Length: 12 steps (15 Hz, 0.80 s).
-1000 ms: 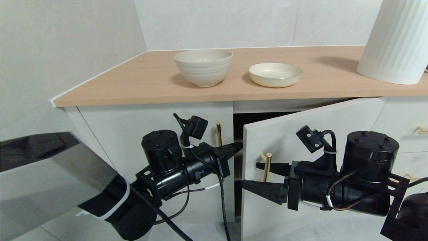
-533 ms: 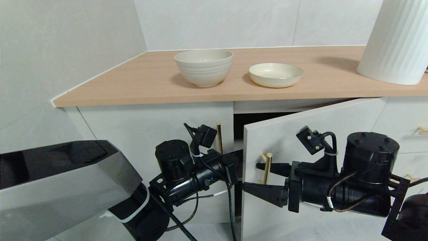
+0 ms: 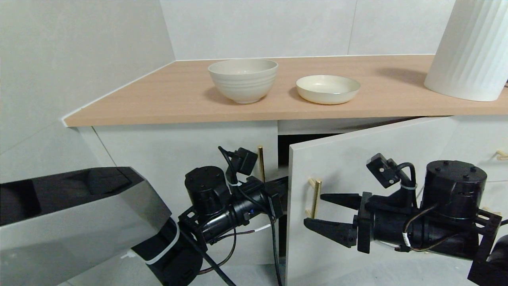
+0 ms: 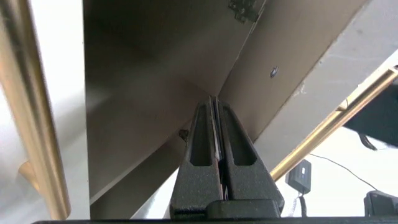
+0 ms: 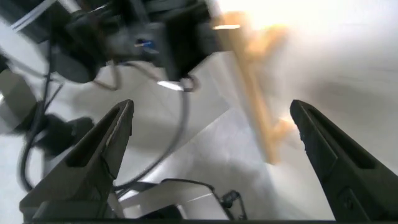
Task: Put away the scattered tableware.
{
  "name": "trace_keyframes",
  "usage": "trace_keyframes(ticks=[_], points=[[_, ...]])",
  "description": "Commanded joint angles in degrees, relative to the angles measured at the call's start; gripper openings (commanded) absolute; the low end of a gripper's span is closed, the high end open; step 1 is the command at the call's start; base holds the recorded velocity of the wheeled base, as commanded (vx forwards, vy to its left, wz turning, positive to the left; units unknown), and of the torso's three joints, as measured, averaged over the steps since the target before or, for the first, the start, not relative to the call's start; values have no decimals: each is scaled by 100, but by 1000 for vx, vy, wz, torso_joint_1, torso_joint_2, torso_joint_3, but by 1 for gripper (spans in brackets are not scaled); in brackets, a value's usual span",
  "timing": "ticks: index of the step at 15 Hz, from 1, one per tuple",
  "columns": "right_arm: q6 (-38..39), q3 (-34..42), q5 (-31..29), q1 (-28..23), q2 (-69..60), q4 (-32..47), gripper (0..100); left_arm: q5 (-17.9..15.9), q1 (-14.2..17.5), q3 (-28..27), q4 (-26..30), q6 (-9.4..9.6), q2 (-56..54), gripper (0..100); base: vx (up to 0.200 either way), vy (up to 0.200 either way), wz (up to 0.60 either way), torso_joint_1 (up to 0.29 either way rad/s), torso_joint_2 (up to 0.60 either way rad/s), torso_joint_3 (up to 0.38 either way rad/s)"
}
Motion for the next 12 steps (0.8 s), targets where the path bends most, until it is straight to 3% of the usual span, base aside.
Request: trace_keyframes(ticks=[1, 3, 6, 12], points=[[8, 228, -30, -54, -287, 0, 100, -9, -5, -17, -5, -2, -47, 0, 0, 0, 0, 0, 0, 0], [-1, 861, -188, -27, -955, 79, 100, -9, -5, -211, 47, -2, -135, 0, 0, 0, 0, 0, 0, 0], [-18, 1327, -1568, 403, -1113, 88, 100, -36, -58, -764, 689, 7, -275, 0, 0, 0, 0, 0, 0, 0], [-9, 1687, -1559, 1414, -1755, 906, 100, -150, -234, -571, 891, 16, -381, 0, 0, 0, 0, 0, 0, 0]])
